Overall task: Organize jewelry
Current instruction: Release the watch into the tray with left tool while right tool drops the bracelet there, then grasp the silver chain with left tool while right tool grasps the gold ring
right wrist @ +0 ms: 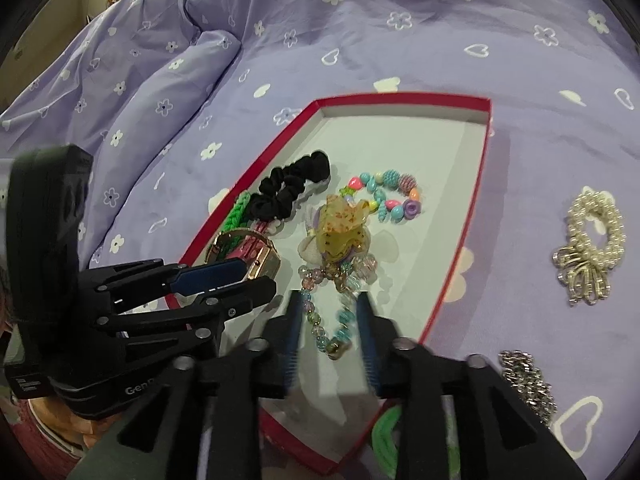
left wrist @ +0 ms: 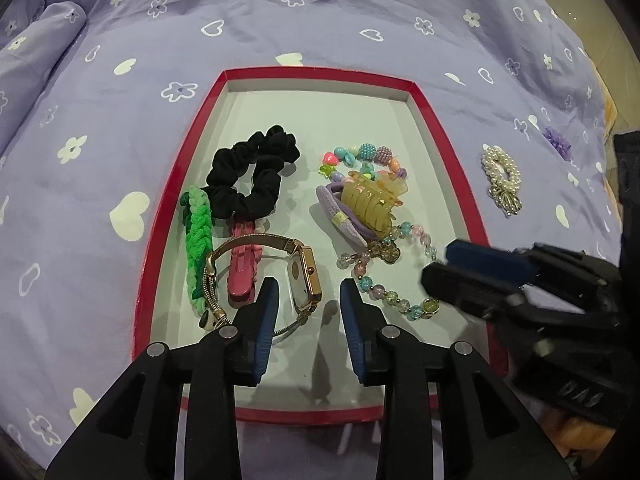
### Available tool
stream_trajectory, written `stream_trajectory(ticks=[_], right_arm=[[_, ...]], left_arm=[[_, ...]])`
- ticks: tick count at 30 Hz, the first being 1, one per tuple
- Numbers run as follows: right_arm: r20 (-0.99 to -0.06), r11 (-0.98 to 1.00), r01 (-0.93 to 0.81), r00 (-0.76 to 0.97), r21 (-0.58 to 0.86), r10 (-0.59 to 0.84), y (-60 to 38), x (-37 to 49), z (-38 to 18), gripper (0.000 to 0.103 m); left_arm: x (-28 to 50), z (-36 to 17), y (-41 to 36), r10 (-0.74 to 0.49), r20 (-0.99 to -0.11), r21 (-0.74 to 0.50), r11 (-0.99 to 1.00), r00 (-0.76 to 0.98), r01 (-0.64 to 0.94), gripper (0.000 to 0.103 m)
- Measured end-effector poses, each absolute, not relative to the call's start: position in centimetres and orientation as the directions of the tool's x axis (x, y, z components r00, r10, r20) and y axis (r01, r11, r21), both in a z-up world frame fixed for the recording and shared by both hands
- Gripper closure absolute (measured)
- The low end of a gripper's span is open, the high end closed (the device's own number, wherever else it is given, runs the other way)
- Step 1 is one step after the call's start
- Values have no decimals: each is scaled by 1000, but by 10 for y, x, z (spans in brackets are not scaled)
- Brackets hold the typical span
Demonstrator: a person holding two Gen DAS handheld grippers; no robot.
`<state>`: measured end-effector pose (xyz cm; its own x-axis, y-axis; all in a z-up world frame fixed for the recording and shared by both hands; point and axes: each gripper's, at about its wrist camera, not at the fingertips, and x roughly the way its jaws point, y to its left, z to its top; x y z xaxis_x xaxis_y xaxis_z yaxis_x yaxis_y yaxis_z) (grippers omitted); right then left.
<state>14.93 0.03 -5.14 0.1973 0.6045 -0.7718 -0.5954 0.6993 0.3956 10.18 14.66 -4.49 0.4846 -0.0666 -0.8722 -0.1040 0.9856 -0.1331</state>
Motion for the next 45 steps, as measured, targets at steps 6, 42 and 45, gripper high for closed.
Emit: stream_trajectory(ticks=[6, 42, 45], right_arm=[[-727, 703, -583, 258, 408, 636, -24, 148, -24, 69], [-752, 918, -245, 526, 313, 397, -250, 112, -24, 50], [-762, 935, -233, 544, 267, 353, -257, 113, -27, 50]], left_arm=[[91, -26, 143, -45, -851, -114, 988, 523, -101, 62], [75, 3, 24, -213, -817, -157, 976, 536, 148, 55], [83, 1, 14, -230, -818, -166, 972, 527, 167, 55]])
